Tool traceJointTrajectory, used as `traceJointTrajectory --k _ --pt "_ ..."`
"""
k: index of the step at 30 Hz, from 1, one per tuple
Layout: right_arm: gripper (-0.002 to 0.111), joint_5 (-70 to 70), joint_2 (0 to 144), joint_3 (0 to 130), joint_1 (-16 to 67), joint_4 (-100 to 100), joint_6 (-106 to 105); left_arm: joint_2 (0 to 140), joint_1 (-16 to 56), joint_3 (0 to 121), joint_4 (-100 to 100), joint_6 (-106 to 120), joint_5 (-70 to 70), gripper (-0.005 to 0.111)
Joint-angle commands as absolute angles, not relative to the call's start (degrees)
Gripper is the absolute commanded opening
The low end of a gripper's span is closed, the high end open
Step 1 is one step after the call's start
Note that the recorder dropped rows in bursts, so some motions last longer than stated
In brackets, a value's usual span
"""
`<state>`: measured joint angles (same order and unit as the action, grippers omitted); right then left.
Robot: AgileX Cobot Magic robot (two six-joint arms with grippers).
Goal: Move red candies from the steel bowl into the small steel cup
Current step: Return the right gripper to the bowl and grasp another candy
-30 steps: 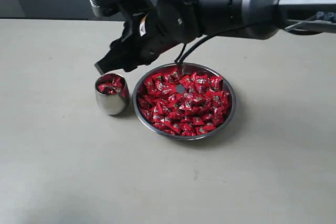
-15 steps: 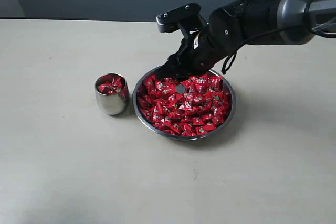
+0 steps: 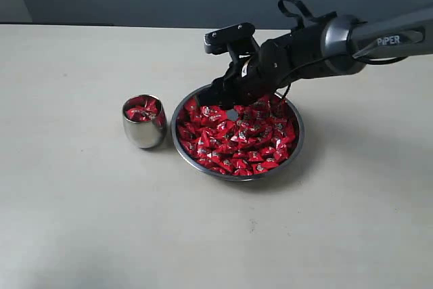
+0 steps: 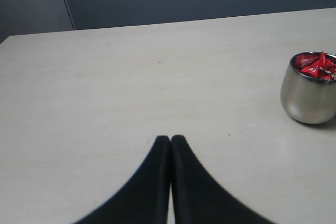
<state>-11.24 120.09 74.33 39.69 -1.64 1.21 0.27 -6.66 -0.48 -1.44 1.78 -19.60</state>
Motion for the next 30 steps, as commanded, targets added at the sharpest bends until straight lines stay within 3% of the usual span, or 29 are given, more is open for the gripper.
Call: traceJointTrajectory --k 1,30 --pt "0.043 -11.86 122.02 77.07 39.37 -1.8 1.31 0.0 -6.2 0.0 -1.55 1.68 -19.3 0.0" --pt "0.043 -8.68 127.36 79.27 36.72 -6.03 1.47 0.0 -6.2 0.0 -1.55 1.68 -19.3 0.0"
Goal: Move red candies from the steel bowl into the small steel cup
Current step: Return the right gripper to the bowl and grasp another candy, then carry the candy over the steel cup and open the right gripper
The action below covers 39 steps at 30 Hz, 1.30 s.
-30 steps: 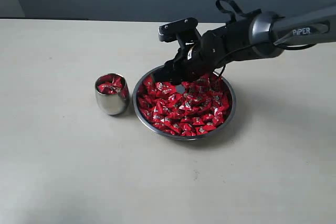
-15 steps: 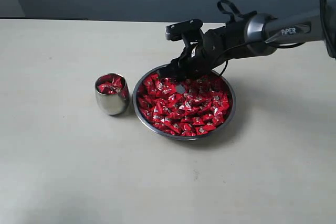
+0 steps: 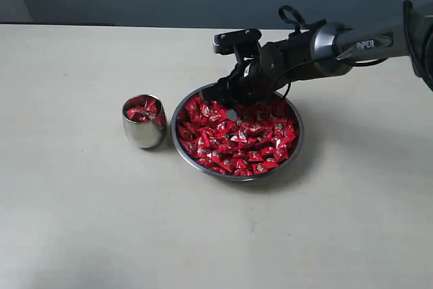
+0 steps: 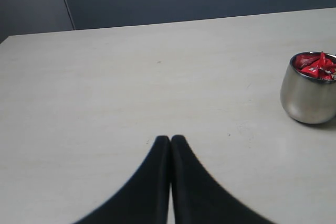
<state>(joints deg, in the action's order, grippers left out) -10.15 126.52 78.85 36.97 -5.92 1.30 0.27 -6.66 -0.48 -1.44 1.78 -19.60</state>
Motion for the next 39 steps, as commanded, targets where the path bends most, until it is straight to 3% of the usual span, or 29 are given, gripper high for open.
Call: traceJointTrajectory --k 1,3,6,24,39 --pt "0.04 -8.57 127.48 79.27 36.72 -6.03 1.47 0.0 -6.2 0.0 -1.55 1.68 -19.3 0.0" --pt "0.028 -8.41 127.57 79.27 36.72 -6.03 1.47 0.0 -6.2 0.0 -1.55 1.68 -19.3 0.0" --pt "0.001 -8.53 127.57 79.27 36.72 -6.03 1.47 0.0 -6.2 0.0 -1.55 1.68 -19.3 0.0" --pt "0.0 -20.65 118.12 79.13 37.55 -4.95 1.47 0.0 -6.2 0.0 -1.55 1.68 -19.3 0.0" --pt "0.0 -16.2 111.63 79.13 49.6 -3.12 1.47 0.0 -6.2 0.0 -1.55 1.68 -19.3 0.0"
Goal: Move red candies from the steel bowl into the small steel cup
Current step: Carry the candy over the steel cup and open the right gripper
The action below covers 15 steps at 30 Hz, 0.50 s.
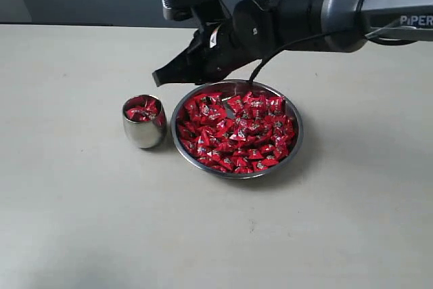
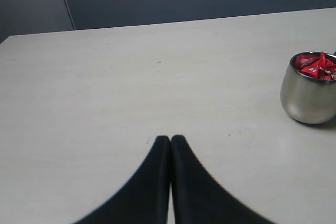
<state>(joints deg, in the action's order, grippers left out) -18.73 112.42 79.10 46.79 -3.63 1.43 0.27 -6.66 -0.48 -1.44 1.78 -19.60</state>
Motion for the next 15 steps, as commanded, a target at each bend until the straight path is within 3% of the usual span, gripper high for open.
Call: traceJointTrajectory --k 1,15 --pt "0.0 -15.58 111.63 79.13 50.47 -3.12 1.47 0.0 -6.2 0.0 -1.55 1.68 -19.3 0.0" --pt "0.0 -8.07 116.61 79.13 54.79 -3.0 1.12 0.0 -6.2 0.0 -1.55 1.68 -19.3 0.0"
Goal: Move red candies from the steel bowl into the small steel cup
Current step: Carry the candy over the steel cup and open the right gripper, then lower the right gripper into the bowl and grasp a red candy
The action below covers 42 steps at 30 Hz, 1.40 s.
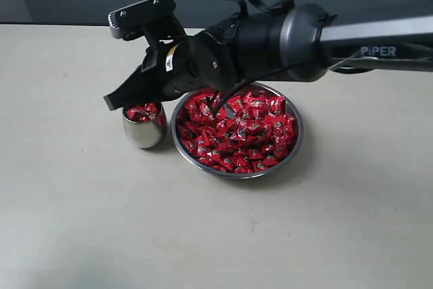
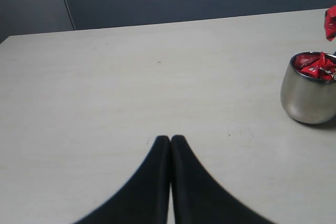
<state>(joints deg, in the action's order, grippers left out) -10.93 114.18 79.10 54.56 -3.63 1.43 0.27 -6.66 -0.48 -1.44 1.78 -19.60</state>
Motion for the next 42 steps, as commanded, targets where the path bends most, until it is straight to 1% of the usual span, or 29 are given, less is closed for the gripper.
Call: traceJointTrajectory --k 1,5,13,15,20,23,27,33,34,36,37,39,40,42 --pt "0.0 -7.23 117.16 79.13 54.79 -3.0 1.12 0.0 -6.2 0.0 -1.55 1.68 -19.3 0.0" --pt "0.0 -5.38 118.47 79.37 54.67 -3.1 1.12 0.0 -6.2 0.0 -1.55 1.68 -19.3 0.0" --pt "0.001 -6.94 120.98 81.58 54.66 -2.92 1.0 0.0 -6.2 0.0 -1.55 1.68 -19.3 0.0" --pt "0.006 -7.63 121.11 81.58 54.66 -2.41 0.99 0.0 -6.2 0.0 -1.55 1.68 -19.3 0.0" --pt "0.026 -9.25 121.11 81.58 54.66 -1.6 0.99 0.0 -6.2 0.0 -1.55 1.68 -19.3 0.0" --pt "0.032 -9.24 120.66 81.58 54.66 -1.6 0.99 0.0 -6.2 0.0 -1.55 1.68 -19.3 0.0" --pt "0.031 -11.34 117.48 81.58 54.66 -1.45 0.99 0.0 -6.2 0.0 -1.55 1.68 -19.3 0.0" --pt "0.031 -20.1 110.56 81.46 54.66 0.0 0.99 0.0 -6.2 0.0 -1.55 1.68 -19.3 0.0" --pt "0.029 -21.6 109.37 81.46 54.66 0.64 0.99 0.0 -6.2 0.0 -1.55 1.68 -19.3 0.0" --pt "0.019 -24.17 107.55 81.37 54.66 1.04 0.99 0.0 -6.2 0.0 -1.55 1.68 -19.3 0.0" --pt "0.009 -26.11 106.41 81.37 54.66 1.49 0.99 0.0 -6.2 0.0 -1.55 1.68 -19.3 0.0" --pt "0.0 -30.24 104.99 81.37 54.66 3.49 1.79 0.0 -6.2 0.0 -1.55 1.68 -19.3 0.0" --pt "0.0 -31.9 104.66 81.24 54.66 4.56 2.75 0.0 -6.2 0.0 -1.55 1.68 -19.3 0.0" --pt "0.005 -34.88 103.52 79.13 54.66 9.77 5.5 0.0 -6.2 0.0 -1.55 1.68 -19.3 0.0"
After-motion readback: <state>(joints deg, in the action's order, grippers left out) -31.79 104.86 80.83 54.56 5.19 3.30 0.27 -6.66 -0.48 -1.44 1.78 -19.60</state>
